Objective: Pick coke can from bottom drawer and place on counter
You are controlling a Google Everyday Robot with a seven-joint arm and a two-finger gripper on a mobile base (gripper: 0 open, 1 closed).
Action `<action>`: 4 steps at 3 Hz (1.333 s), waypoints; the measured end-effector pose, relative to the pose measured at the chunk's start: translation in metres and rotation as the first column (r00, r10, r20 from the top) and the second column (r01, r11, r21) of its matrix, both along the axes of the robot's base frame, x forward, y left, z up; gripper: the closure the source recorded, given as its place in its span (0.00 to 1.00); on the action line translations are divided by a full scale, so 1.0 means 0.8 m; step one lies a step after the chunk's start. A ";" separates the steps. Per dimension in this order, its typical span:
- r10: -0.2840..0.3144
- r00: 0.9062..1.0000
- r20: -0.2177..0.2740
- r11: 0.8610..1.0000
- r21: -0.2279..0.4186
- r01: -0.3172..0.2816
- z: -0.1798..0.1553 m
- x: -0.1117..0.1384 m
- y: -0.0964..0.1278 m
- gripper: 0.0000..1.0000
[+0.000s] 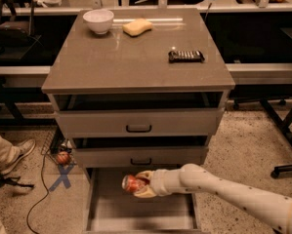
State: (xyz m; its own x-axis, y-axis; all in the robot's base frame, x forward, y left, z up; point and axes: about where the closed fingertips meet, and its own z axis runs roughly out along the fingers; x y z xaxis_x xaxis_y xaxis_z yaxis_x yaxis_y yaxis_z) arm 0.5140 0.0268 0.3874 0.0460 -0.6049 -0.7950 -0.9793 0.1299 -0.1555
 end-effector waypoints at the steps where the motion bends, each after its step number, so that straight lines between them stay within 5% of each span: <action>1: -0.036 0.999 -0.015 0.999 0.003 0.036 0.001 -0.010 -0.044 1.00; 2: -0.044 0.999 0.007 0.999 -0.008 0.044 0.017 -0.006 -0.052 1.00; 3: -0.058 0.995 0.079 0.998 -0.021 0.060 0.083 0.000 -0.089 1.00; 4: -0.084 0.971 0.222 0.992 -0.072 0.102 0.219 0.009 -0.153 1.00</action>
Offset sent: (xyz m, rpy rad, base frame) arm 0.0020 -0.0573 0.0351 -0.0285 -0.0441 -0.0625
